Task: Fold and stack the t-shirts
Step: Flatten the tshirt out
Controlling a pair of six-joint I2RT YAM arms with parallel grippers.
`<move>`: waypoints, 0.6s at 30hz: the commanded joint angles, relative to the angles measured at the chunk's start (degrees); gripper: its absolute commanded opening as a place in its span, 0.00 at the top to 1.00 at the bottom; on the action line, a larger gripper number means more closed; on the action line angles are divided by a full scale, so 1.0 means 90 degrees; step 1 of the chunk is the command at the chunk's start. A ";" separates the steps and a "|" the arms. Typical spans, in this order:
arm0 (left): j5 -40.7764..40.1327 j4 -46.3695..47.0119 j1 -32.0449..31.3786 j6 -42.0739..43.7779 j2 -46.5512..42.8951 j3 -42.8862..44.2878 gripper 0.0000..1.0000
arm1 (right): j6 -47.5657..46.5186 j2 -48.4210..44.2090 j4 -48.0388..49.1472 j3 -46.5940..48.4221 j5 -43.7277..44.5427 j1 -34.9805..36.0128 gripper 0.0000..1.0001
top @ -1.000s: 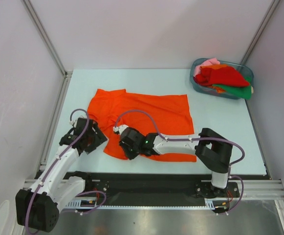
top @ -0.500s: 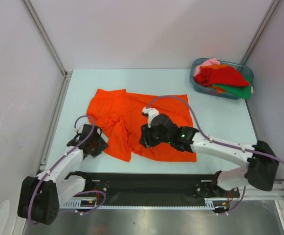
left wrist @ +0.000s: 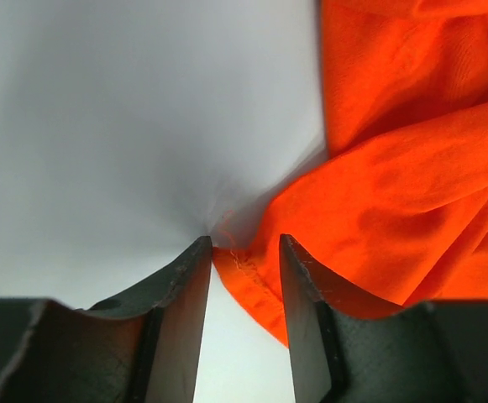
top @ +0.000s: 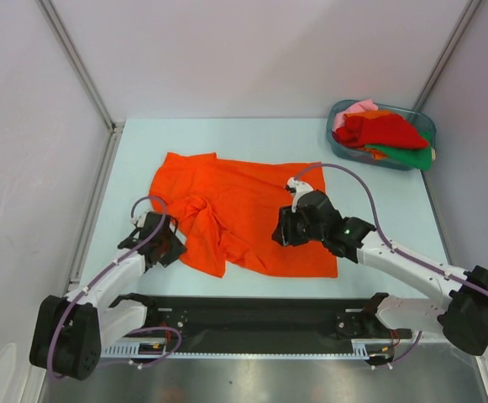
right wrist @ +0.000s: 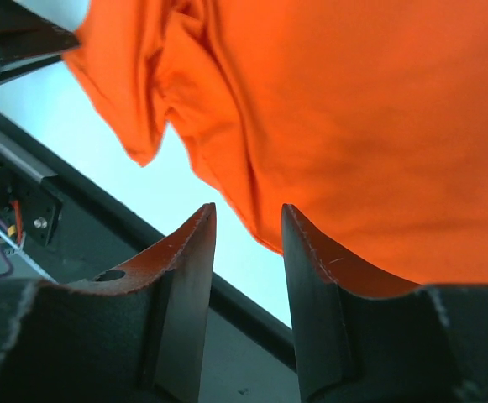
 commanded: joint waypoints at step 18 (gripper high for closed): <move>-0.0086 -0.0922 -0.0132 0.0220 -0.2187 0.0420 1.00 | 0.3008 -0.2645 -0.2965 -0.2144 0.1199 -0.2704 0.55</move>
